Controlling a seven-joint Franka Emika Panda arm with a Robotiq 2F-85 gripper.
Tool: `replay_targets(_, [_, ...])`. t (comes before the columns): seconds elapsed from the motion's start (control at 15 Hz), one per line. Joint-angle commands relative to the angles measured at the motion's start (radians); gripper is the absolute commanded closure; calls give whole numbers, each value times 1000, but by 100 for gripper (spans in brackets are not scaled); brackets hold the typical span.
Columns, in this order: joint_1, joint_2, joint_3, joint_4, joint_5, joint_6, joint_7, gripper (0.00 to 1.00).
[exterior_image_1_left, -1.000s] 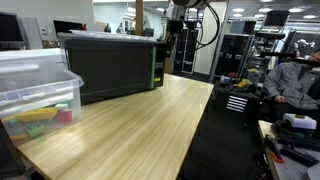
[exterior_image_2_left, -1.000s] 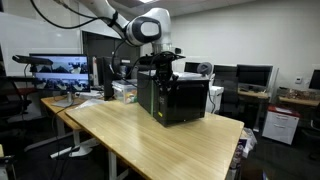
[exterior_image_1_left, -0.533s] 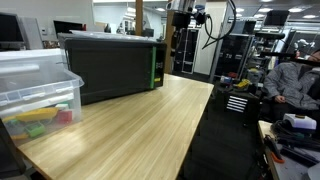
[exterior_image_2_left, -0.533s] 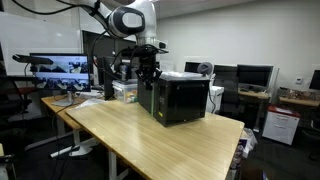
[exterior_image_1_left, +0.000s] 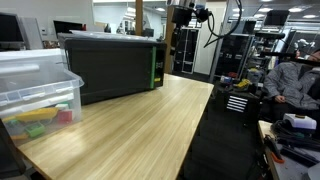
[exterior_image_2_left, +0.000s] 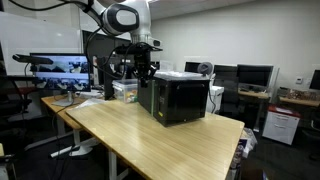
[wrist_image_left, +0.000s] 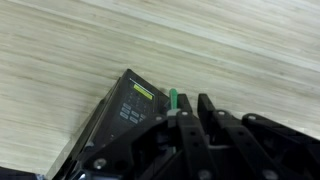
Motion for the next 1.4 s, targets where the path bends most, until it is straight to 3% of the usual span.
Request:
replay_targets(0.0, [12, 33, -11, 36, -4, 9, -10, 92])
replay_targets(0.13, [13, 59, -10, 68, -12, 4, -9, 94])
replay_targets(0.2, [12, 75, -9, 87, -14, 4, -10, 66])
replay_targets(0.33, [11, 112, -4, 127, -9, 8, -13, 65])
replay_targets(0.47, [10, 138, 2, 158, -6, 14, -14, 53])
replay_targets(0.8, [13, 178, 28, 221, -4, 21, -22, 19])
replay_targets(0.93, [19, 184, 52, 235, 5, 13, -27, 0])
replay_targets(1.33, [25, 194, 76, 235, 42, -8, -6, 0])
